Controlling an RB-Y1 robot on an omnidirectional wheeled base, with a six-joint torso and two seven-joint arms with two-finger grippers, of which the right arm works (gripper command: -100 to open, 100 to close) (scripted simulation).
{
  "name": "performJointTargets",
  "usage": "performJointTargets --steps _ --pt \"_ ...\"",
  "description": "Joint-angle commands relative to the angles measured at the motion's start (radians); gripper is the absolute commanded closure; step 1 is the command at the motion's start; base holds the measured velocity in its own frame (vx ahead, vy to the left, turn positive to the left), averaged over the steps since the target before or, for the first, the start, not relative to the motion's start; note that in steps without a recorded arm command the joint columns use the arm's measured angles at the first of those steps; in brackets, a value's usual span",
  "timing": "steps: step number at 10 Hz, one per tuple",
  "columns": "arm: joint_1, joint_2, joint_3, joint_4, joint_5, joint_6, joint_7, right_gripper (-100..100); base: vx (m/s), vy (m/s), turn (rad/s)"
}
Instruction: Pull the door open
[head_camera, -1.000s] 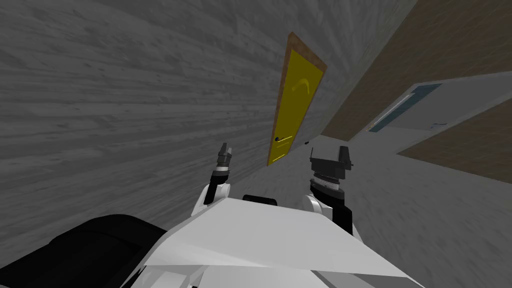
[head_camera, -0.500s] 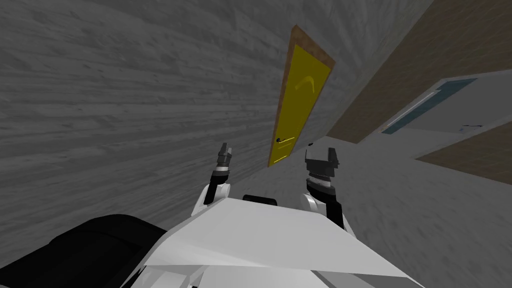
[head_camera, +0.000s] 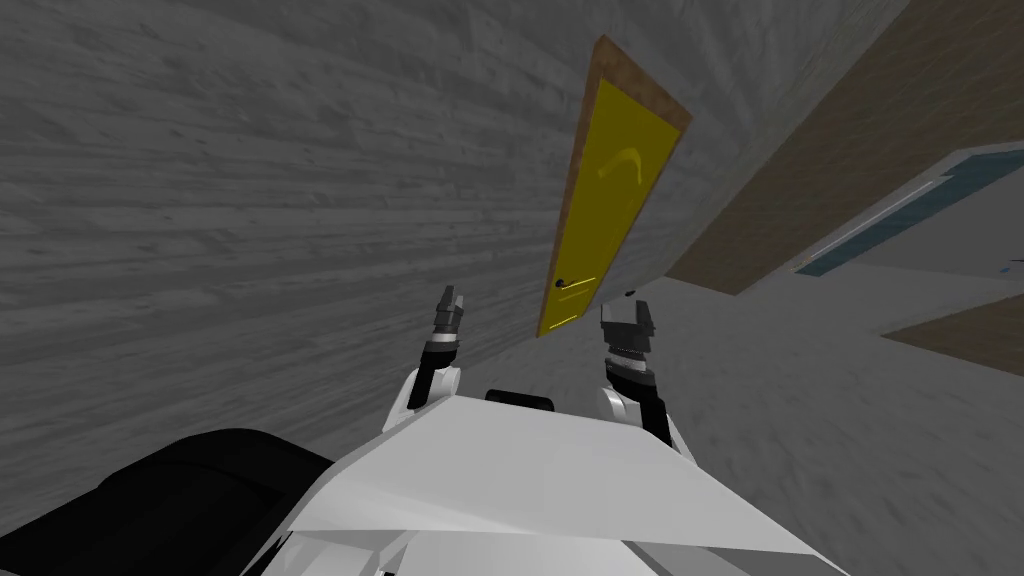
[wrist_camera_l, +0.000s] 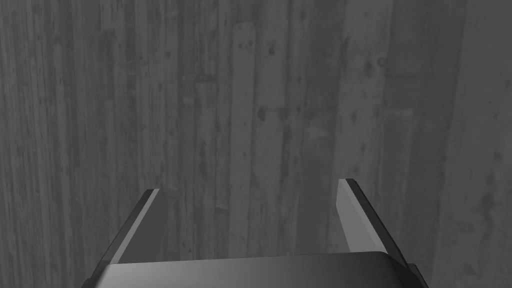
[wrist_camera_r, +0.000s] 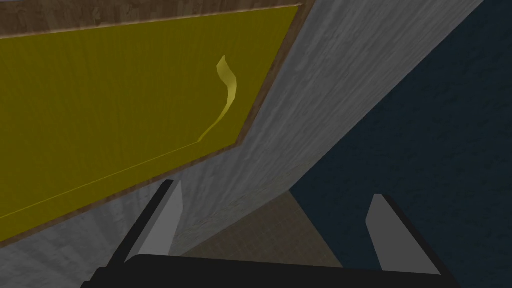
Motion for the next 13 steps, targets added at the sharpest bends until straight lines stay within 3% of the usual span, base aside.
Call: performJointTargets --steps 1,8,13 --pt "-0.024 -0.015 -0.003 0.049 -0.001 0.001 -0.005 -100 0.069 -0.087 0.122" --pt "-0.098 -0.079 0.009 0.275 0.003 -0.026 -0.026 -100 0.082 -0.106 0.137" --pt "-0.132 -0.109 0.015 0.382 0.006 -0.038 -0.035 -100 0.055 -0.083 0.100"
